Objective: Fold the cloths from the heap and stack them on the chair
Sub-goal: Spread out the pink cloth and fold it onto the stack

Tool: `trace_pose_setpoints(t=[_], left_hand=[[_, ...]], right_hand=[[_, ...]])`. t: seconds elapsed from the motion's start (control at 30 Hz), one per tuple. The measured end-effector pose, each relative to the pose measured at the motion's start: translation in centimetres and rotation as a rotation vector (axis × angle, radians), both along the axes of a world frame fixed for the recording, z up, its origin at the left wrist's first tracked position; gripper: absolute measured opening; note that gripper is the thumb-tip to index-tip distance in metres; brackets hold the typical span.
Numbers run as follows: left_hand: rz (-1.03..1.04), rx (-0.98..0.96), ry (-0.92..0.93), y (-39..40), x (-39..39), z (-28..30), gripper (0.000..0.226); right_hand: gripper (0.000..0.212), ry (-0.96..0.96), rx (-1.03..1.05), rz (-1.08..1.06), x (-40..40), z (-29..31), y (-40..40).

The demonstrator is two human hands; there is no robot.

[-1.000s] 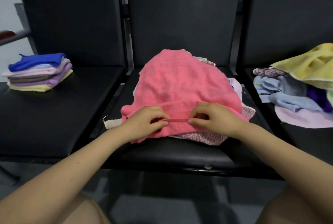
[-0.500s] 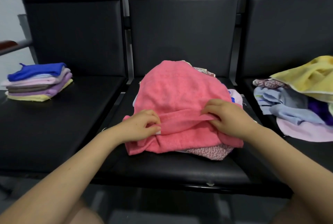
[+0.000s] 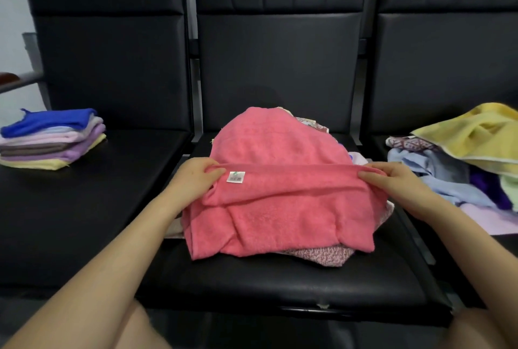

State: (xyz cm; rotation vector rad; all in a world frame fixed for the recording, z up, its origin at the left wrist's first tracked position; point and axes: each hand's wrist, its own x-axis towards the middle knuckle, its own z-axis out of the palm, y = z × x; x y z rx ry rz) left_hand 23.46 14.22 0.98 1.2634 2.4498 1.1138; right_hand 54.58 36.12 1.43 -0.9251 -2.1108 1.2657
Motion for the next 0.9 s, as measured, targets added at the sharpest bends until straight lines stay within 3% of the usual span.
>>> trace_pose_setpoints(t=[0.2,0.37,0.5,0.67,0.73,0.83,0.9], left_hand=[[0.192,0.141,-0.146,2.7,0.1,-1.1,0.019],[0.262,0.185,-0.426,4.2,-0.3,-2.3,0.016],[0.233,0.283,-0.644,3.5,-1.0,-2.4,0.017],[0.23,0.273,-0.559,3.4,-0.8,-2.7,0.02],[0.262,0.262,-0.52,3.5,-0.9,-2.6,0.019],[0.22,0.256,-0.691,3.3,-1.0,-2.3,0.013],[0.229,0.251,-0.62,2.9,-1.1,-2.1,0.02]], right_hand=[[0.009,0.359,-0.222,-0.338,-2.8,0.5,1.3],[0.021,0.214,-0.318,-0.323,-6.8,-0.6,1.6],[0.011,0.142,-0.041,-0.349,-7.7,-0.6,0.5],[0.008,0.251,0.204,-0.325,-7.4,-0.4,-0.8],[0.017,0.211,0.172,-0.291,-7.3,-0.6,-0.7],[0.032,0.065,0.005,-0.227,-6.8,-1.1,-0.6],[0.03,0.072,-0.03,-0.215,-6.4,-1.0,-0.8]])
